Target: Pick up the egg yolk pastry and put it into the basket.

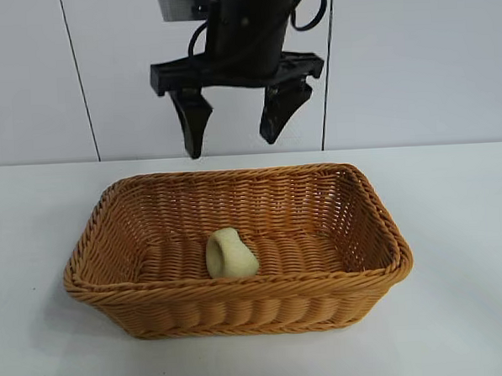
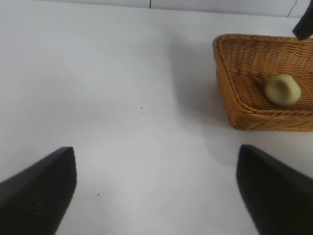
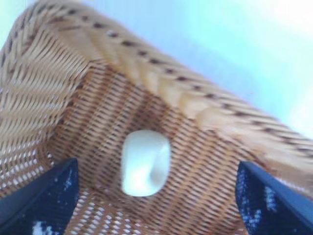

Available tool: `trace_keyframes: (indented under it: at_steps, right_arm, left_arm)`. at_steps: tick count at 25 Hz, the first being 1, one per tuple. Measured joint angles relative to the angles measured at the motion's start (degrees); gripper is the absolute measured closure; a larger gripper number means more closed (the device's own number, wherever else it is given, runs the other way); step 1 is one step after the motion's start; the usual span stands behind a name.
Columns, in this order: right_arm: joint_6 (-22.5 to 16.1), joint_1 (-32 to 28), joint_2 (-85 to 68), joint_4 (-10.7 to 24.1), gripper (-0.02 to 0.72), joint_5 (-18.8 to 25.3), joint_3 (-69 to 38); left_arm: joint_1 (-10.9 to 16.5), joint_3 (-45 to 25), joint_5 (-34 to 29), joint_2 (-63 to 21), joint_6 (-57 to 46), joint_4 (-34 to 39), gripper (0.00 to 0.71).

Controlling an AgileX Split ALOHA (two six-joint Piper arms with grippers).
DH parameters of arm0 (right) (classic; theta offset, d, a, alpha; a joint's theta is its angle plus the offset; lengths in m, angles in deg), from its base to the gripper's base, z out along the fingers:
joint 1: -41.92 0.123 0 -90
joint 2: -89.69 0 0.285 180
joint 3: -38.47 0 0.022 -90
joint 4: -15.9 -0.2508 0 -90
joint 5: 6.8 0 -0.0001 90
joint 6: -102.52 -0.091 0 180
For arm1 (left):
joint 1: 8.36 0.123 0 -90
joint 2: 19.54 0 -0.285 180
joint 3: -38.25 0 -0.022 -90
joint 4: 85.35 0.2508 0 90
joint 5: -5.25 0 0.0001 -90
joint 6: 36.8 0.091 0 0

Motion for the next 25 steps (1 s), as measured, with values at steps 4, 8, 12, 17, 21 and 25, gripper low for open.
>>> trace_keyframes:
  at_steps: [4, 8, 12, 17, 21, 25]
  right_arm:
    - [0.0, -6.98, 0.0, 0.62, 0.077, 0.13, 0.0]
    - [0.0, -14.26, 0.0, 0.83, 0.077, 0.13, 0.0]
    - [0.02, -20.18, 0.0, 0.94, 0.077, 0.2, 0.0]
    - [0.02, -24.14, -0.07, 0.8, 0.077, 0.38, -0.07]
    - [1.14, -24.42, -3.03, 0.24, 0.077, 0.27, -4.55]
    - [2.17, -23.94, -10.65, -0.09, 0.077, 0.27, -14.09]
  left_arm:
    - [0.0, 0.0, 0.0, 0.0, 0.0, 0.0, 0.067]
    - [0.0, 0.0, 0.0, 0.0, 0.0, 0.0, 0.067]
    - [0.0, 0.0, 0.0, 0.0, 0.0, 0.0, 0.067]
    - [0.0, 0.0, 0.0, 0.0, 0.0, 0.0, 0.067]
    - [0.0, 0.0, 0.0, 0.0, 0.0, 0.0, 0.067]
    - [0.0, 0.0, 0.0, 0.0, 0.0, 0.0, 0.067]
